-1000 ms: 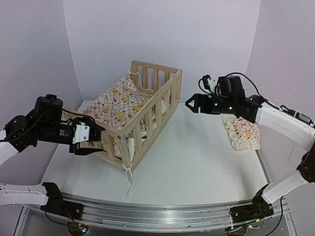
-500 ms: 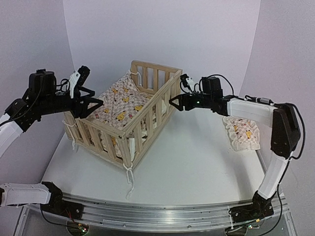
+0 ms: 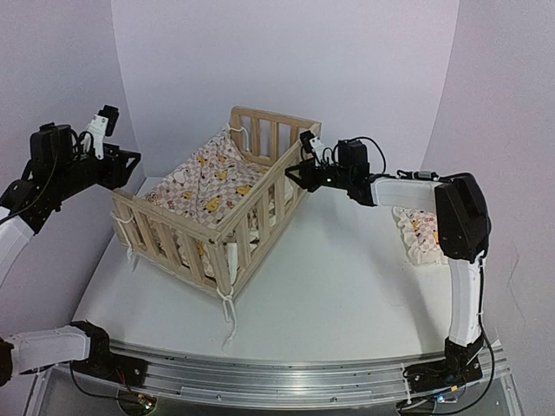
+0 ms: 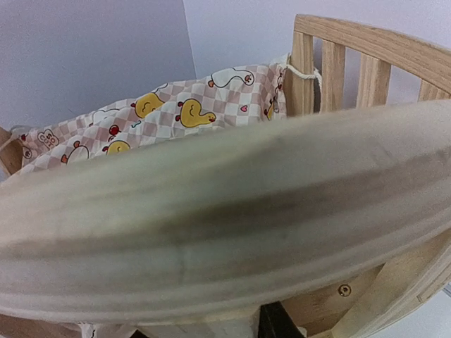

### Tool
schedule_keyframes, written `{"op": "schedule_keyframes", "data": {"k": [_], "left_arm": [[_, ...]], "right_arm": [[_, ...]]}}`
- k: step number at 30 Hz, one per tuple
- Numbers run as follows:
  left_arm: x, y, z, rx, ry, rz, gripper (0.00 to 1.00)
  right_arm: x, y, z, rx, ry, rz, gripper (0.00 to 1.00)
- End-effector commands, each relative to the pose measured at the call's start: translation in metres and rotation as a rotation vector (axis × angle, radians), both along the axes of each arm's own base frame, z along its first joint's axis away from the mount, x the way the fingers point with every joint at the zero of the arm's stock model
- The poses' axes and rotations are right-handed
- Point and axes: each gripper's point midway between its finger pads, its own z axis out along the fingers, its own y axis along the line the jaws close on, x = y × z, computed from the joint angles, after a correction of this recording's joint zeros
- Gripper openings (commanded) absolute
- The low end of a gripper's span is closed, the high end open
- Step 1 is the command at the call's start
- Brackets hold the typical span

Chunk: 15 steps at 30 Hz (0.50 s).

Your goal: Set up the pet bed

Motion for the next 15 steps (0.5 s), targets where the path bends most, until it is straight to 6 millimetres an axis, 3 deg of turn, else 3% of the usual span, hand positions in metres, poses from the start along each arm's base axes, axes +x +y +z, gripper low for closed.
{"op": "schedule_keyframes", "data": {"k": [1, 3, 5, 11, 15], "left_arm": [[-0.005, 0.070, 0.015, 0.046, -0.109, 0.311, 0.63], [-0.008, 0.093, 0.005, 0.056, -0.095, 0.404, 0.62], [-0.010, 0.102, -0.008, 0.046, -0.061, 0.436, 0.61], [-0.008, 0.096, -0.021, 0.003, -0.023, 0.404, 0.61], [0.000, 0.085, -0.021, -0.016, -0.011, 0.347, 0.60]], "right_arm": [[0.004, -0.015, 0.037, 0.107, -0.031, -0.109, 0.13], [0.000, -0.029, 0.043, 0.090, -0.051, -0.178, 0.06], [-0.007, -0.045, 0.039, 0.059, -0.056, -0.256, 0.00], [-0.045, -0.094, 0.045, -0.030, -0.102, -0.508, 0.00], [-0.081, -0.116, 0.039, -0.233, -0.140, -0.706, 0.00]]}}
